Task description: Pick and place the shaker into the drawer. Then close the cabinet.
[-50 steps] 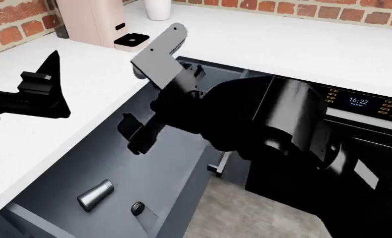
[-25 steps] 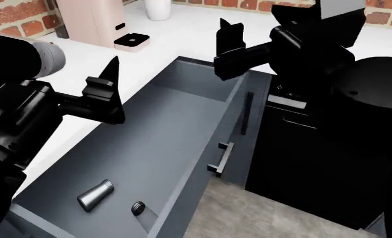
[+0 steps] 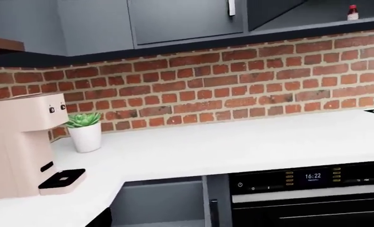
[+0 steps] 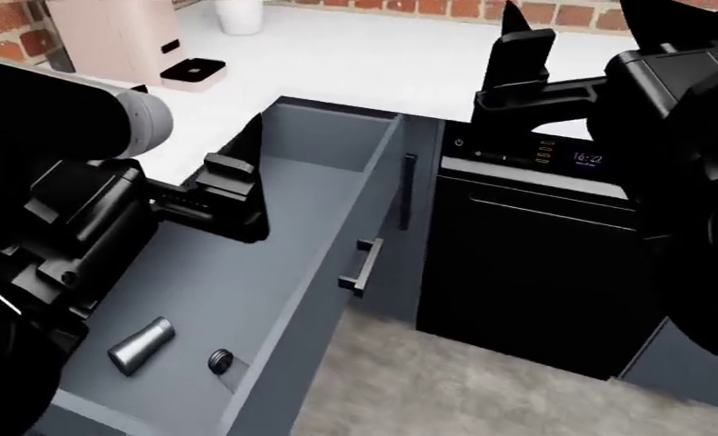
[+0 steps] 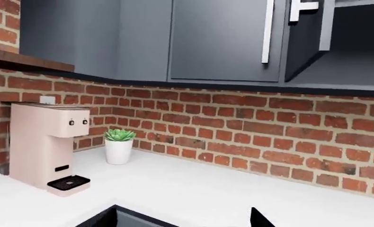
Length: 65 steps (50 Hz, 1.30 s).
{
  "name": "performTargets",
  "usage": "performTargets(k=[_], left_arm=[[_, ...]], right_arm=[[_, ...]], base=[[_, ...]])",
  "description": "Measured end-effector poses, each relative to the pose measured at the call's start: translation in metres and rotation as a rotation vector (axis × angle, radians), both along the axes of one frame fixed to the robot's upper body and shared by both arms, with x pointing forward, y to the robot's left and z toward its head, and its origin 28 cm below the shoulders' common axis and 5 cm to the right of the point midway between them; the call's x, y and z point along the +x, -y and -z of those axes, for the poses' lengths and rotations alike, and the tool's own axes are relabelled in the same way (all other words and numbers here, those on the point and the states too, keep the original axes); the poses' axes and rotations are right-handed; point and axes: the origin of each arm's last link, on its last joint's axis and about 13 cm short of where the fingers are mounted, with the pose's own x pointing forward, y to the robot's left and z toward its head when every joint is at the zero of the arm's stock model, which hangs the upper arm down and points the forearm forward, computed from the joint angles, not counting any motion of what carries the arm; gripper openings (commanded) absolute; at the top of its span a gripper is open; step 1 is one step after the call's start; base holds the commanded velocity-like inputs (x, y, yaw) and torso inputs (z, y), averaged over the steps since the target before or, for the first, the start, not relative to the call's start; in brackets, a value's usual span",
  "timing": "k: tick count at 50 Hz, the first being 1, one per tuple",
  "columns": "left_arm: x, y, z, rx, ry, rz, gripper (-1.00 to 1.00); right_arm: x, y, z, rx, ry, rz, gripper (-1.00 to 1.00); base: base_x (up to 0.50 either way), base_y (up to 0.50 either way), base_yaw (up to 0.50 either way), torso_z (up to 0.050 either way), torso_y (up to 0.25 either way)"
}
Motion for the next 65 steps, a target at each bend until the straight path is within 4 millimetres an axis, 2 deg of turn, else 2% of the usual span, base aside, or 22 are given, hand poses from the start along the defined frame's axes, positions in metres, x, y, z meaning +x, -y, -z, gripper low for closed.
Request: performTargets(k=[45, 65], left_arm=[[0.001, 0.003, 0.010, 0.000, -0.028, 0.017, 1.00], [0.002, 0.004, 0.014, 0.003, -0.038, 0.023, 1.00]], right_arm=[[0.006, 0.002, 0.009, 0.079, 0.025, 0.041, 1.00], [0.008, 0.000, 0.011, 0.128, -0.003, 0.000, 1.00]], base=[[-0.26, -0.05, -0.50, 0.000, 0.000], [-0.07, -0.48, 0.00, 0.000, 0.000]])
